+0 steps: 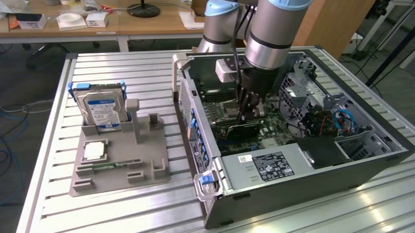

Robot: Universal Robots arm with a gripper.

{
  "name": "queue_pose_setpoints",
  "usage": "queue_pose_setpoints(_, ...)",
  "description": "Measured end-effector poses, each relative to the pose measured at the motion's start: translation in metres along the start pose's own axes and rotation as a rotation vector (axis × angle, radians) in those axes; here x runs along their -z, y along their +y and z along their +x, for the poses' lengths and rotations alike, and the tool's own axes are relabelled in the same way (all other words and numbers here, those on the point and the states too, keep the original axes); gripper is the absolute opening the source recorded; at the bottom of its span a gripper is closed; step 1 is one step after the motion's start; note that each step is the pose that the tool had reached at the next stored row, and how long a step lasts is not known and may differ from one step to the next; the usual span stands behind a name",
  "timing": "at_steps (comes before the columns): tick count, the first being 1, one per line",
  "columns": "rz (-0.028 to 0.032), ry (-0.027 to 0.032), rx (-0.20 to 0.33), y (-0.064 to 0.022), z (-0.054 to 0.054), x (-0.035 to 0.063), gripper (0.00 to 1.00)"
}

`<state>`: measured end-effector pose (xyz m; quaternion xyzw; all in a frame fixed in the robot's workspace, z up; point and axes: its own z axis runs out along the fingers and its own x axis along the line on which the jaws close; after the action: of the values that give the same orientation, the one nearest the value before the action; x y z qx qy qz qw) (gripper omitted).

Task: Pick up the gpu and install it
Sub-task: 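Press down on the gpu until it lock into place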

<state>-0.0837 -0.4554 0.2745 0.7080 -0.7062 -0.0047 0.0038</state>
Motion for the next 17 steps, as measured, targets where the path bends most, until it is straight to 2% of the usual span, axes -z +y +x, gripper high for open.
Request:
queue_pose_setpoints(9,0.0001,0.0007,0.000,0.0067,-0.0004,-0.0097,0.11)
queue_pose_setpoints(17,-0.0002,0.0031,0.000,0.0068,-0.0004,-0.0105,0.11)
